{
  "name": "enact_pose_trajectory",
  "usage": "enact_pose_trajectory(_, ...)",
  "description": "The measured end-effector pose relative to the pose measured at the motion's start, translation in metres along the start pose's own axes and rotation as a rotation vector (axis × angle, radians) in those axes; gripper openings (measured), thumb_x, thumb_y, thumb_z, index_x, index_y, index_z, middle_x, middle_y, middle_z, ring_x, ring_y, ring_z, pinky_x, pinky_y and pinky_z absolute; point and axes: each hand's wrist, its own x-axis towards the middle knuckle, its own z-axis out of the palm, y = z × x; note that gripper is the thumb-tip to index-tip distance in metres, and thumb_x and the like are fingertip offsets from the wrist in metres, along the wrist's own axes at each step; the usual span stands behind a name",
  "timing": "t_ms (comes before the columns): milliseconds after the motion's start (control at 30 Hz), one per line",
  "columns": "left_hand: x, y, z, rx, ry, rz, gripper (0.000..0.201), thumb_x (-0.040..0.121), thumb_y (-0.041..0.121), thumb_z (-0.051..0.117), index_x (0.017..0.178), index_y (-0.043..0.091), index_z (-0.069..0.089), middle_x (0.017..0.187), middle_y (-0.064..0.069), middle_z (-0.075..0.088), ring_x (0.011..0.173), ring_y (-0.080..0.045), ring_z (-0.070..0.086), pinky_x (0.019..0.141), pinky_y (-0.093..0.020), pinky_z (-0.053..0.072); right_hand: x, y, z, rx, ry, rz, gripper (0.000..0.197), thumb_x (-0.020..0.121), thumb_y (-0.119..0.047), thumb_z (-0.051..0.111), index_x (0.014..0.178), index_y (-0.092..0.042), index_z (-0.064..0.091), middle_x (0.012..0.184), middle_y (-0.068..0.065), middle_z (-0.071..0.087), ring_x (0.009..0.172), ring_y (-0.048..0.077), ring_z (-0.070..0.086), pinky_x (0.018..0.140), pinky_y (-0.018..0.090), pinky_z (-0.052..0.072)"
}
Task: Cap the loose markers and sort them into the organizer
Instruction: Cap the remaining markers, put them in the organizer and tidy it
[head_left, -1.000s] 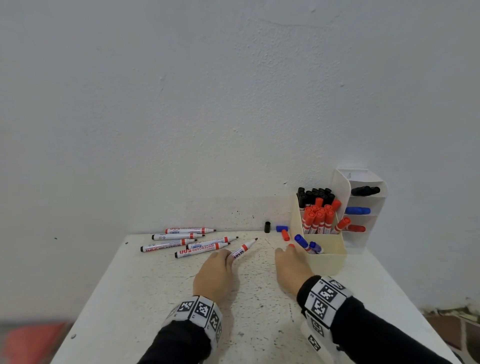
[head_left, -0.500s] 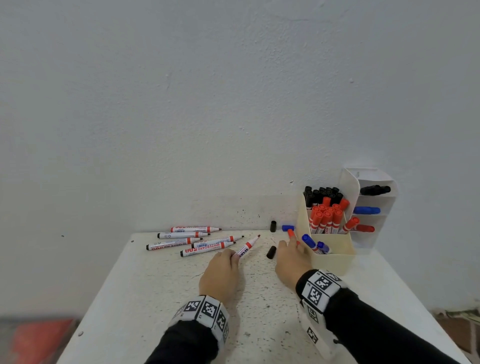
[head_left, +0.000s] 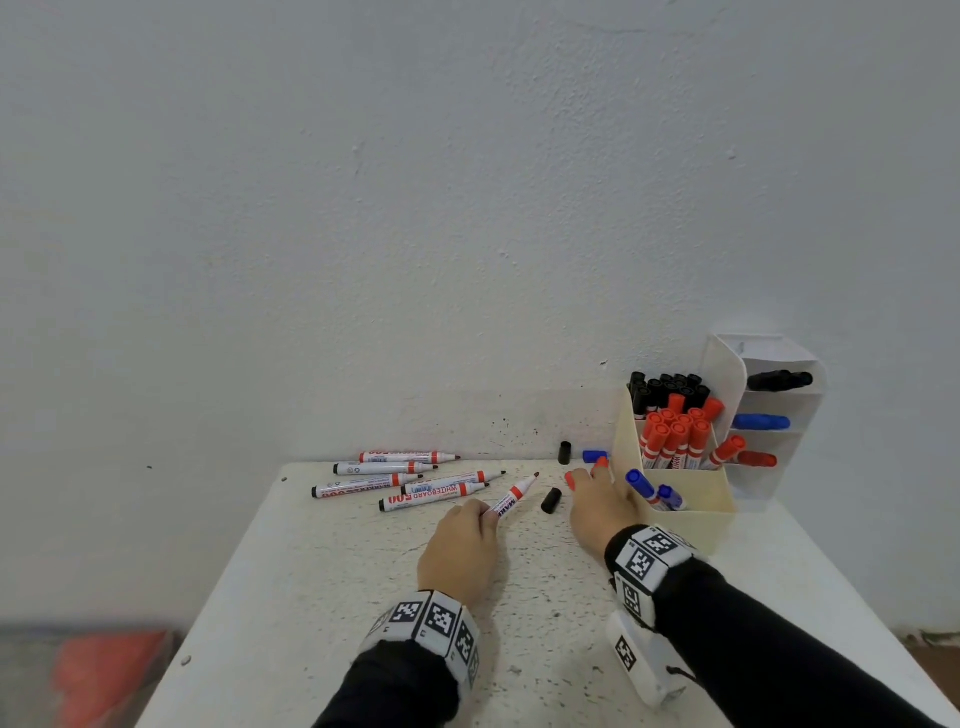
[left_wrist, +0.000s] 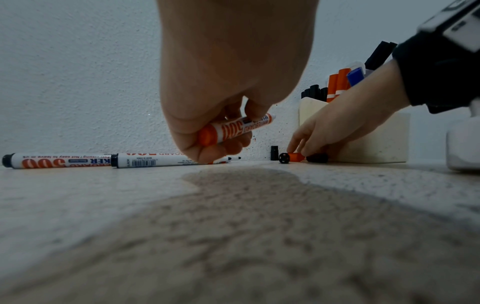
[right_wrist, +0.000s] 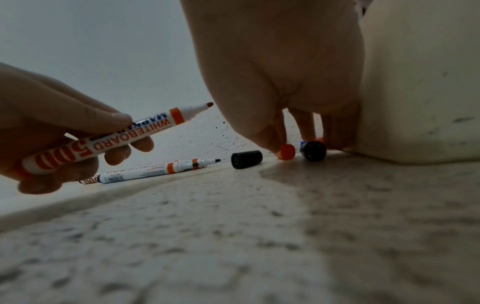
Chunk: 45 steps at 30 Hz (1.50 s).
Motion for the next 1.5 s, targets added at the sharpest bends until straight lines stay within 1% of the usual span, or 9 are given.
enact_pose_trajectory(100, 0.0, 0.001, 0.0, 0.004, -0.001, 0.003, 0.029, 0.099, 0.033, 0.034, 0.109, 0.016, 0.055, 0.096, -0.001, 0.058, 0.074, -0.012, 0.05, 0.063, -0.023, 0.038, 0.003, 0.002, -0.001, -0.038, 0.082, -0.05, 0.041, 0.094, -0.013, 0.042, 0.134, -0.014, 0.037, 0.134, 0.009, 0.043, 0.113, 0.026, 0.051, 0.083, 0.033, 0.05)
enact_pose_trajectory(200, 0.0, 0.002, 0.0, 0.008, 0.003, 0.003, 0.03, 0.099, 0.033, 0.034, 0.111, 0.016, 0.055, 0.095, 0.0, 0.057, 0.074, -0.011, 0.05, 0.062, -0.021, 0.036, 0.005, 0.003, -0.003, -0.03, 0.097, -0.068, 0.037, 0.094, -0.012, 0.04, 0.131, -0.013, 0.038, 0.121, 0.009, 0.055, 0.105, 0.025, 0.057, 0.073, 0.032, 0.048)
enact_pose_trajectory(400, 0.001, 0.001, 0.002, 0.009, -0.001, -0.004, 0.03, 0.099, 0.033, 0.034, 0.112, 0.017, 0.055, 0.097, -0.001, 0.057, 0.076, -0.011, 0.05, 0.065, -0.022, 0.038, 0.002, 0.003, -0.004, 0.225, 0.239, -0.171, 0.046, 0.096, -0.011, 0.037, 0.139, -0.027, 0.033, 0.119, 0.009, 0.046, 0.086, 0.023, 0.054, 0.066, 0.033, 0.05)
enact_pose_trajectory(533, 0.0, 0.001, 0.0, 0.002, 0.006, -0.004, 0.029, 0.099, 0.033, 0.033, 0.109, 0.016, 0.055, 0.095, -0.001, 0.057, 0.076, -0.012, 0.05, 0.065, -0.023, 0.037, -0.002, -0.006, -0.008, 0.566, 0.349, -0.287, 0.029, 0.097, -0.012, 0.038, 0.124, -0.012, 0.048, 0.11, 0.011, 0.052, 0.086, 0.017, 0.05, 0.07, 0.021, 0.039)
enact_pose_trajectory(700, 0.0, 0.001, 0.001, -0.003, 0.027, -0.005, 0.028, 0.099, 0.032, 0.033, 0.105, 0.016, 0.055, 0.089, 0.002, 0.053, 0.075, -0.012, 0.048, 0.065, -0.025, 0.038, -0.011, -0.013, -0.011, 0.843, 0.347, -0.277, 0.021, 0.095, -0.009, 0.045, 0.115, -0.011, 0.048, 0.096, 0.002, 0.056, 0.082, 0.011, 0.052, 0.063, 0.012, 0.038)
enact_pose_trajectory(867, -0.001, 0.002, -0.001, -0.018, 0.052, 0.004, 0.028, 0.1, 0.032, 0.032, 0.107, 0.017, 0.055, 0.092, 0.003, 0.053, 0.077, -0.012, 0.049, 0.067, -0.024, 0.038, -0.014, -0.013, -0.008, 0.75, 0.291, -0.321, 0.032, 0.096, -0.002, 0.037, 0.114, -0.016, 0.059, 0.107, 0.003, 0.042, 0.101, 0.012, 0.046, 0.088, 0.014, 0.032)
enact_pose_trajectory(1000, -0.003, 0.005, -0.003, -0.012, 0.045, 0.025, 0.03, 0.1, 0.031, 0.031, 0.11, 0.017, 0.055, 0.097, 0.002, 0.055, 0.081, -0.012, 0.049, 0.069, -0.023, 0.039, -0.016, -0.013, -0.006, 0.718, 0.188, -0.336, 0.03, 0.097, -0.005, 0.038, 0.122, -0.013, 0.052, 0.11, -0.003, 0.047, 0.101, 0.007, 0.043, 0.086, 0.016, 0.031)
enact_pose_trajectory(1300, -0.003, 0.006, -0.007, -0.024, 0.042, 0.055, 0.033, 0.101, 0.028, 0.03, 0.119, 0.015, 0.055, 0.108, -0.003, 0.057, 0.087, -0.011, 0.046, 0.075, -0.023, 0.038, -0.013, -0.009, -0.002, 0.721, 0.232, -0.365, 0.03, 0.098, -0.006, 0.034, 0.113, -0.01, 0.059, 0.105, 0.001, 0.043, 0.097, 0.011, 0.045, 0.081, 0.012, 0.029)
enact_pose_trajectory(1500, -0.004, 0.008, -0.008, 0.001, 0.022, 0.049, 0.033, 0.101, 0.029, 0.03, 0.117, 0.017, 0.056, 0.102, -0.001, 0.055, 0.085, -0.014, 0.051, 0.077, -0.029, 0.045, -0.014, -0.008, -0.001, 0.731, 0.231, -0.37, 0.028, 0.098, -0.006, 0.034, 0.113, -0.011, 0.057, 0.111, 0.002, 0.046, 0.102, 0.008, 0.042, 0.091, 0.015, 0.031)
